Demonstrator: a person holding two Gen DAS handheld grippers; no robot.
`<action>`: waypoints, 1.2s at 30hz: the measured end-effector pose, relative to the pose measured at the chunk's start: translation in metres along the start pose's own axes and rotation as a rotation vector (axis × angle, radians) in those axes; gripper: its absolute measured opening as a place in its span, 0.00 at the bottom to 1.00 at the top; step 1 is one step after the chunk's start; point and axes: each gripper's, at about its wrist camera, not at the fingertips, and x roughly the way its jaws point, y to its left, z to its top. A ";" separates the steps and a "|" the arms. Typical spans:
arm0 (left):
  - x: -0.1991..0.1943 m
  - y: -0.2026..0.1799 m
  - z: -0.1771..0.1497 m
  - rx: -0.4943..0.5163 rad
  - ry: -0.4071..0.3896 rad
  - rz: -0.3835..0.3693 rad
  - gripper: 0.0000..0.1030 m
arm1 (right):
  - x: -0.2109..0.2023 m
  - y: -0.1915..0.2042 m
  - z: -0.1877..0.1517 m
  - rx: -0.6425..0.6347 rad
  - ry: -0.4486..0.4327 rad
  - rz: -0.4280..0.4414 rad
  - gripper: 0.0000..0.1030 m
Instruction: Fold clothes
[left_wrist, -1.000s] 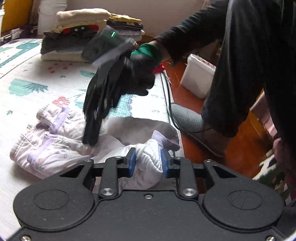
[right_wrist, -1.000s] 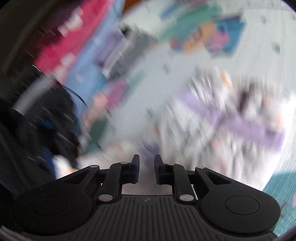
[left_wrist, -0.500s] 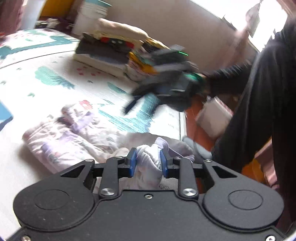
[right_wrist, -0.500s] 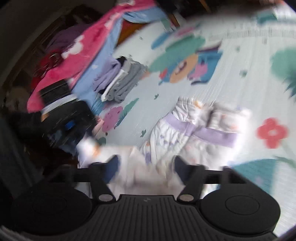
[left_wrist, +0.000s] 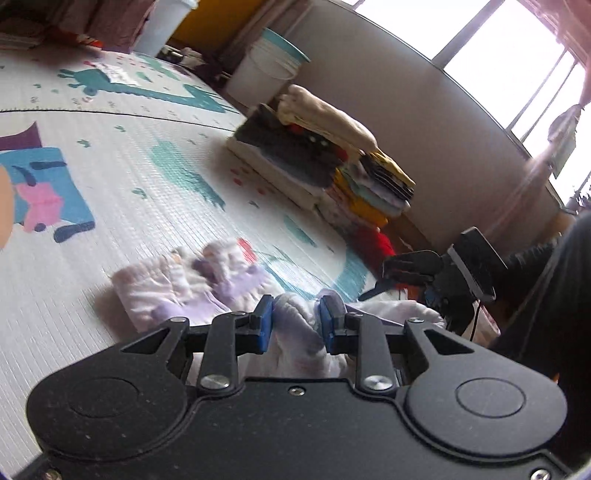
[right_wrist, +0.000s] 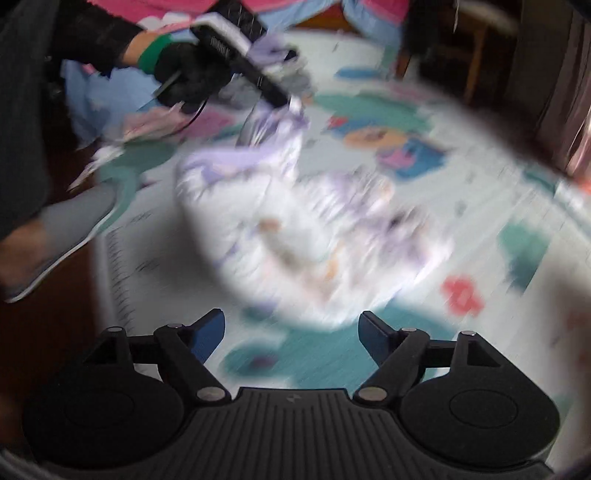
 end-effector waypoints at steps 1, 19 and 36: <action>0.001 0.005 0.004 -0.011 -0.009 0.006 0.25 | 0.003 -0.005 0.006 -0.001 -0.027 -0.003 0.85; 0.006 0.040 0.016 -0.146 -0.088 0.036 0.24 | 0.071 0.042 0.024 -0.072 -0.108 0.057 0.73; -0.023 0.069 0.036 -0.293 -0.193 0.093 0.69 | 0.090 -0.098 -0.025 1.004 -0.191 0.350 0.42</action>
